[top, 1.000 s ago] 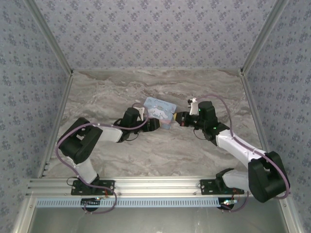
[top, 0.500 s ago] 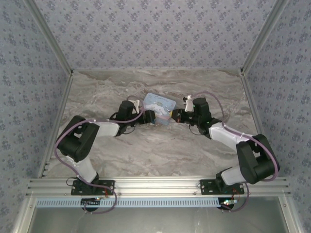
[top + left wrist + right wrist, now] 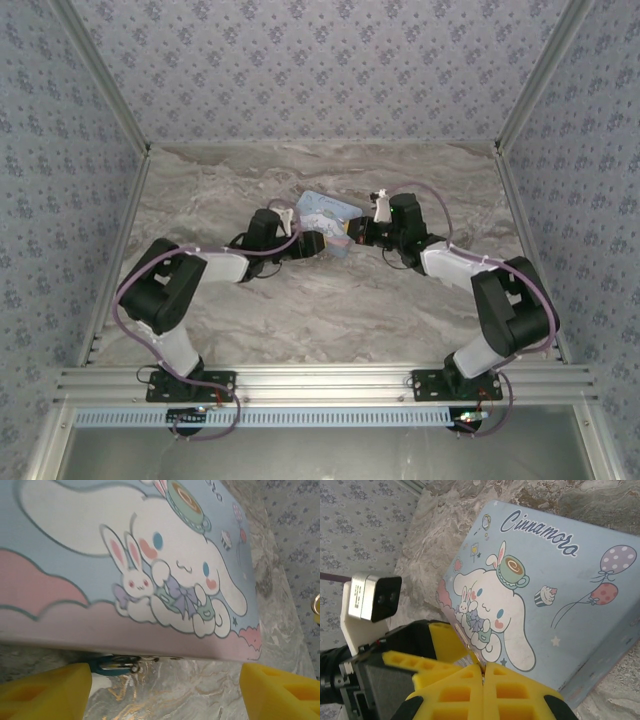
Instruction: Unlock the padlock with the key
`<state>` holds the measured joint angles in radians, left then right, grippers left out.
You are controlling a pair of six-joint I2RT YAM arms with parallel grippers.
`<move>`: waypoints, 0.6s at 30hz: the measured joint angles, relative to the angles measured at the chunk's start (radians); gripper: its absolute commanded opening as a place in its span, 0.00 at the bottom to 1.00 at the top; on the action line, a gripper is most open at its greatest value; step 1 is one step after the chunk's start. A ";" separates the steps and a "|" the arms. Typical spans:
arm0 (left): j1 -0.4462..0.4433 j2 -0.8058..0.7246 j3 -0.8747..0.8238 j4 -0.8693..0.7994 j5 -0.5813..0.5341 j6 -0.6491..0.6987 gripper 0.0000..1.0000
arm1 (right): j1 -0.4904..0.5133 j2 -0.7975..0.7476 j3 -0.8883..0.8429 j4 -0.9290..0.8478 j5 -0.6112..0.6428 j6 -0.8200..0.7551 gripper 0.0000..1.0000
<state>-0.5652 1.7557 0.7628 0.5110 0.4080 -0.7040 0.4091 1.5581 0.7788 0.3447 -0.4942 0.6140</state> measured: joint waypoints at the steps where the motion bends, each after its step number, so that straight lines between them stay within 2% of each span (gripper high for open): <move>1: -0.005 0.010 0.000 0.008 0.001 -0.002 0.80 | 0.000 0.004 0.000 0.004 0.000 0.000 0.00; 8: -0.011 0.055 0.000 0.033 -0.008 -0.013 0.79 | 0.000 0.034 0.015 0.027 0.000 0.000 0.00; 18: -0.012 0.084 -0.001 0.077 -0.016 -0.024 0.65 | 0.000 0.094 0.034 0.031 0.004 0.000 0.00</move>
<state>-0.5770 1.8400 0.7620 0.5884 0.3923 -0.7277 0.4091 1.6520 0.8127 0.3756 -0.4900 0.6136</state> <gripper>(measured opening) 0.671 0.060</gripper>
